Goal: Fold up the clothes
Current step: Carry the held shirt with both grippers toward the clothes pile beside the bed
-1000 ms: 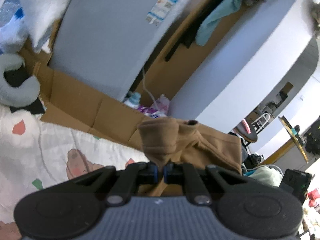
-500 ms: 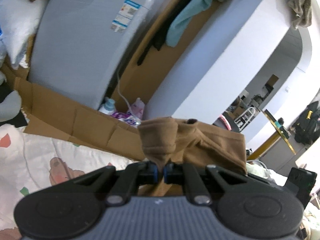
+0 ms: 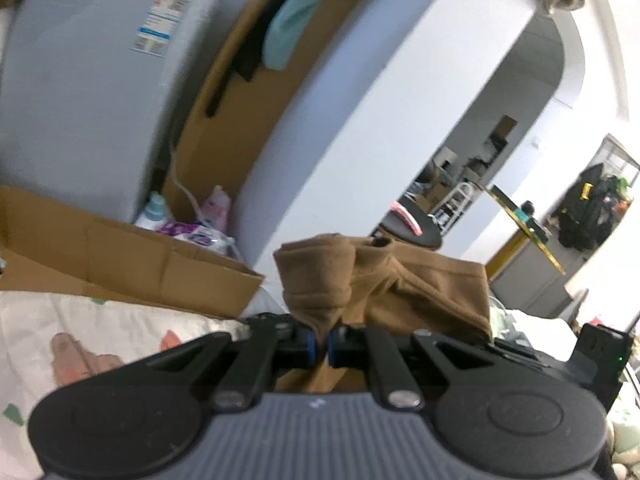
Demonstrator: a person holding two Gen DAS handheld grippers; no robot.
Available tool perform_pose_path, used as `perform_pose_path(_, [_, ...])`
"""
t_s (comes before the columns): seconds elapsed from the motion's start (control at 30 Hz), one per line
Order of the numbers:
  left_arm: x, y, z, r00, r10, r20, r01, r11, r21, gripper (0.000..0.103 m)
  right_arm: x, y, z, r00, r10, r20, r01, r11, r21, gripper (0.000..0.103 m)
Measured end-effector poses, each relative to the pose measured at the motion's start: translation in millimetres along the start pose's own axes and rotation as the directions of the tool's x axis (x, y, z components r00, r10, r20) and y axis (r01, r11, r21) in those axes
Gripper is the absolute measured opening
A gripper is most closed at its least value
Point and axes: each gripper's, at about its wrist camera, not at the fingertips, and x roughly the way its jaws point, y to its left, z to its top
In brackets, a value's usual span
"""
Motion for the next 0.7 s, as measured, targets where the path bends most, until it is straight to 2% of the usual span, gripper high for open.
perform_pose_path(0.33, [69, -25, -7, 0.995, -0.087, -0.055, 0.088, 0.996, 0.015, 0.006, -22, -53, -12, 0.994, -0.111, 0.008, 0.111, 0.993, 0.035, 0.012])
perform_pose_path(0.7, [124, -38, -27, 0.977, -0.188, -0.098, 0.191, 0.981, 0.021, 0.005, -29, -100, -28, 0.979, -0.204, 0.009, 0.203, 0.978, 0.046, 0.012])
